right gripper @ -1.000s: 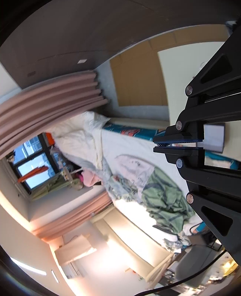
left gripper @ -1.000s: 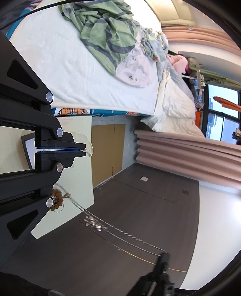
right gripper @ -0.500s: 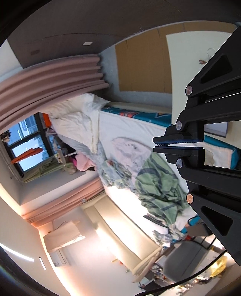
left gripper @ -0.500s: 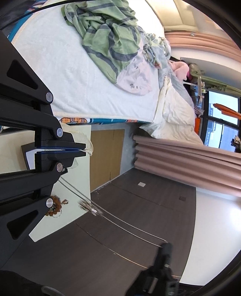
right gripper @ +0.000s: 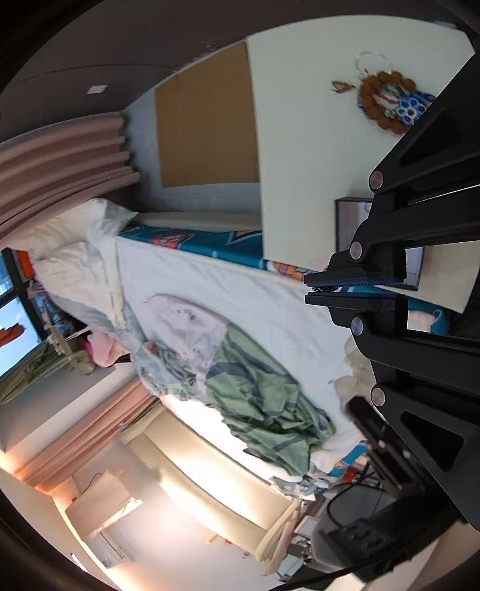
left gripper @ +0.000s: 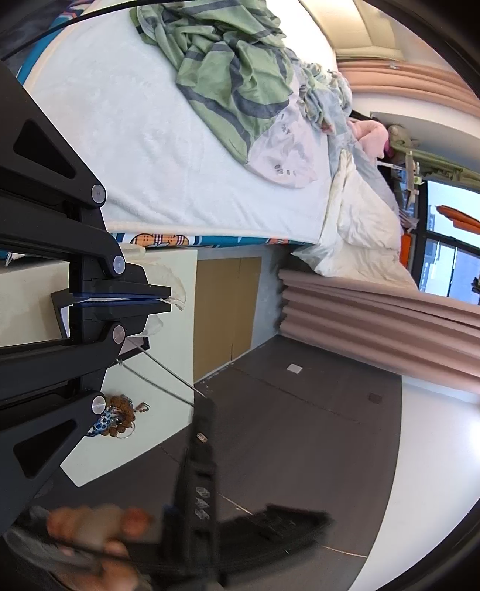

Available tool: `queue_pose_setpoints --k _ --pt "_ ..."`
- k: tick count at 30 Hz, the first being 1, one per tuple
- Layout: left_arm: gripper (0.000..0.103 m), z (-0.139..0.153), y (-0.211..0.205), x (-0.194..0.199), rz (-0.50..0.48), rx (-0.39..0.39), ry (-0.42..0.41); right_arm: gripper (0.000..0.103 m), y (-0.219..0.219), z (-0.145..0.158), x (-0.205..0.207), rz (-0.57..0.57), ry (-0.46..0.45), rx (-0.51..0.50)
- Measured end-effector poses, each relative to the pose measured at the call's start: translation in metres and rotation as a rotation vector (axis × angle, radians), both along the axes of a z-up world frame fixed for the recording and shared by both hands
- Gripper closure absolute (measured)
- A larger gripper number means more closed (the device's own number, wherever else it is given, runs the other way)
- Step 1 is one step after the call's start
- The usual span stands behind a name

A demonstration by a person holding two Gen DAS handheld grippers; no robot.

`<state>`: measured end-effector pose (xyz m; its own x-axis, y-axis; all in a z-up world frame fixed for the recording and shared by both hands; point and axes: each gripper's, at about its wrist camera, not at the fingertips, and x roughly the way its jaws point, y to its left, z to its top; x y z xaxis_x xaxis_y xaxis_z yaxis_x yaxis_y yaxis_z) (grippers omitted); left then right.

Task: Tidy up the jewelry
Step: 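Lift the silver chain with the right gripper and release it into the black box, then lower the white pouch into the black box and open the left gripper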

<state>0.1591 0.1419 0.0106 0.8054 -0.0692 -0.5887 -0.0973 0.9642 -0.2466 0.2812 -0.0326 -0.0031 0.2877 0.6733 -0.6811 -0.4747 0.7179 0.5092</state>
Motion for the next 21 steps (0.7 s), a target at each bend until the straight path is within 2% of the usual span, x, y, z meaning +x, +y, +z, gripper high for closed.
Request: queue_pose_setpoints --k 5,10,12,13,14,15,21 --pt "0.103 -0.005 -0.005 0.006 -0.012 0.003 0.020 0.099 -0.004 -0.033 0.005 -0.017 0.069 -0.013" --pt "0.103 -0.010 -0.016 0.014 -0.039 0.006 0.038 0.096 -0.011 -0.048 0.004 -0.013 0.115 -0.023" --pt "0.103 -0.012 -0.022 0.018 -0.052 0.008 0.043 0.082 -0.019 -0.049 0.001 -0.013 0.117 -0.017" --pt "0.103 -0.013 -0.027 0.021 -0.063 0.009 0.047 0.060 -0.021 -0.048 0.000 -0.016 0.114 -0.012" --pt "0.103 -0.015 -0.030 0.024 -0.072 0.008 0.050 0.044 -0.029 -0.046 -0.003 -0.026 0.101 0.002" --pt "0.103 -0.016 -0.033 0.026 -0.081 0.007 0.055 0.041 -0.035 -0.043 -0.005 -0.034 0.089 0.010" --pt "0.103 -0.030 -0.056 0.043 -0.129 0.001 0.090 0.041 -0.076 -0.038 -0.009 -0.113 0.065 -0.001"
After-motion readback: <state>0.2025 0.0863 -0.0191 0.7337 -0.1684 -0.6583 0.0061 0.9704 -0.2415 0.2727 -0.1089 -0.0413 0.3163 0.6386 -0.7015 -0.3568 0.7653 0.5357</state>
